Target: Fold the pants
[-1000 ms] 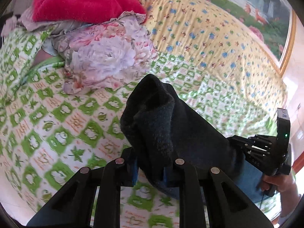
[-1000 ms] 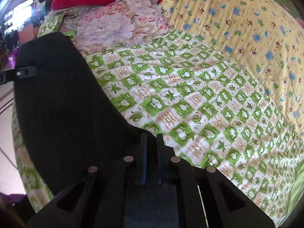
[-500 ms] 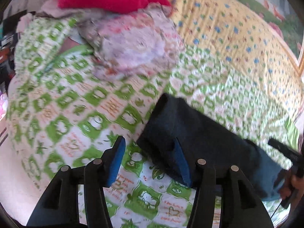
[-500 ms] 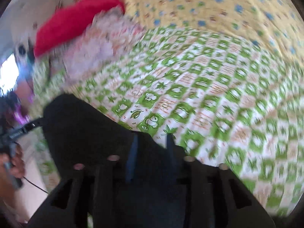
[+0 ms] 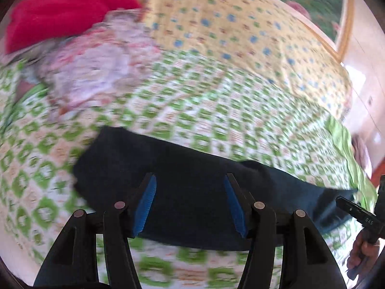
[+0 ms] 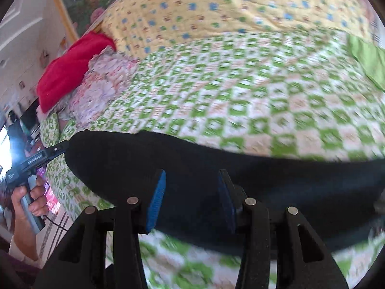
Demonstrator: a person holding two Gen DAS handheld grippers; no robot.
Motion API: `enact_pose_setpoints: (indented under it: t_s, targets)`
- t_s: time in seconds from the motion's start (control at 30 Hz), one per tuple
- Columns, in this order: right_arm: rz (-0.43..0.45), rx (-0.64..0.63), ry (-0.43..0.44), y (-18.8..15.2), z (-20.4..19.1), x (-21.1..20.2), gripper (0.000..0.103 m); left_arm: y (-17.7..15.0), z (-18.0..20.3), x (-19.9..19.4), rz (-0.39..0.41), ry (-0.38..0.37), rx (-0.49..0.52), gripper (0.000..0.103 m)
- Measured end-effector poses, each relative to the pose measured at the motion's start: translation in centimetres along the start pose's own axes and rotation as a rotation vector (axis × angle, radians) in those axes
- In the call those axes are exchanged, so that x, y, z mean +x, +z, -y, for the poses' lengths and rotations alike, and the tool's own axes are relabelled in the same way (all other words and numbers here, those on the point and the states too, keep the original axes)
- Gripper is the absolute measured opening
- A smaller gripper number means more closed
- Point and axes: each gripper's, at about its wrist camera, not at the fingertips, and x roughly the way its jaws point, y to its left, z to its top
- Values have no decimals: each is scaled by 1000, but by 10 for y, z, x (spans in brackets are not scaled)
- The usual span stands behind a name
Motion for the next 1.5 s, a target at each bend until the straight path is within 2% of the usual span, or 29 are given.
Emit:
enact_pose_setpoints:
  t_s: [0.03, 0.23, 0.47, 0.53, 0.63, 0.9, 1.23, 1.37, 1.43, 1.5]
  targets:
    - [6, 16, -13, -5, 5, -7, 46, 0, 11, 4, -10, -16, 23, 64]
    - [31, 128, -67, -33, 35, -36, 46, -4, 76, 22, -64, -128, 144, 66]
    - [76, 241, -120, -50, 61, -63, 47, -7, 144, 37, -118, -229, 275, 69]
    - [95, 276, -142, -55, 69, -72, 48, -7, 158, 41, -131, -254, 298, 70]
    - [114, 343, -179, -63, 84, -84, 57, -6, 179, 47, -146, -283, 341, 72]
    - [175, 507, -241, -81, 125, -107, 58, -8, 244, 69, -211, -359, 474, 73]
    - [202, 693, -177, -80, 157, -94, 58, -14, 308, 99, -298, -420, 607, 74]
    - [242, 752, -167, -77, 166, -90, 58, -18, 332, 110, -329, -441, 663, 74]
    - [252, 757, -168, -76, 168, -89, 55, -21, 346, 116, -350, -452, 697, 74]
    - [263, 754, -183, -78, 171, -90, 35, -23, 358, 121, -367, -471, 718, 74]
